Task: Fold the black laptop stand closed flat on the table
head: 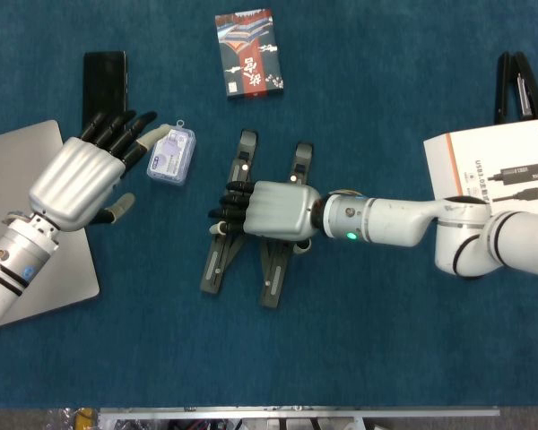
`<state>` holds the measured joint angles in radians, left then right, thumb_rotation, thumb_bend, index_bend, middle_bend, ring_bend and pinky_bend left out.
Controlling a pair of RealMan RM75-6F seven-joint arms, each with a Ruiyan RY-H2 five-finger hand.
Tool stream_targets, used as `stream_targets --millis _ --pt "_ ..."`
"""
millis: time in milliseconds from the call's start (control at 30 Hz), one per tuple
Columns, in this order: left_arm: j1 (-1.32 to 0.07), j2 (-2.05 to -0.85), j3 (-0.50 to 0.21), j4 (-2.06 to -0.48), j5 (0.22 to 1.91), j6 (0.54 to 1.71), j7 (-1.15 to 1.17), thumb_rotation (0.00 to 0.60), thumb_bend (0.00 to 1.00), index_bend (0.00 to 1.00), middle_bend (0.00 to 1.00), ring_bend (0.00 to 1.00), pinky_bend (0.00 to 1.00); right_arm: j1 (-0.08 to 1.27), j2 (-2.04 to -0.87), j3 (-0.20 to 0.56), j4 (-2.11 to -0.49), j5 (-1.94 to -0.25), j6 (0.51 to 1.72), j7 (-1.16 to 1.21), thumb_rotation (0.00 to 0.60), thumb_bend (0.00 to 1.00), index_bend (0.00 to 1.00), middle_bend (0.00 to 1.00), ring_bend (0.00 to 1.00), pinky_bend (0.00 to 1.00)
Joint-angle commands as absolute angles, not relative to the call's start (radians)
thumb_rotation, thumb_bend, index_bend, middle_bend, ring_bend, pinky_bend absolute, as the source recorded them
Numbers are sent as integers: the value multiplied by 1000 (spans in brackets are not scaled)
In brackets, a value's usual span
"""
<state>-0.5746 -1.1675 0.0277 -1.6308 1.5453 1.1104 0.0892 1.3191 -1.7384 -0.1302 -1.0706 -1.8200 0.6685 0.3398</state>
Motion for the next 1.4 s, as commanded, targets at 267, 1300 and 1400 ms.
stream_targets --millis 267,1300,1400 --pt "-564 -1169 21 -1625 1548 1113 81 600 339 0 0 0 0 1348 -1758 -144 -1044 -1818 648 360 600 0 0 0 0 0" --pt "-552 -1172 6 -1621 1559 1104 68 600 339 0 0 0 0 1365 -1786 -157 -1008 -1792 653 392 600 0 0 93 0 0" --pt "-552 -1172 6 -1620 1559 1102 67 600 339 0 0 0 0 1364 -1788 -157 -1005 -1791 656 393 600 0 0 118 0 0"
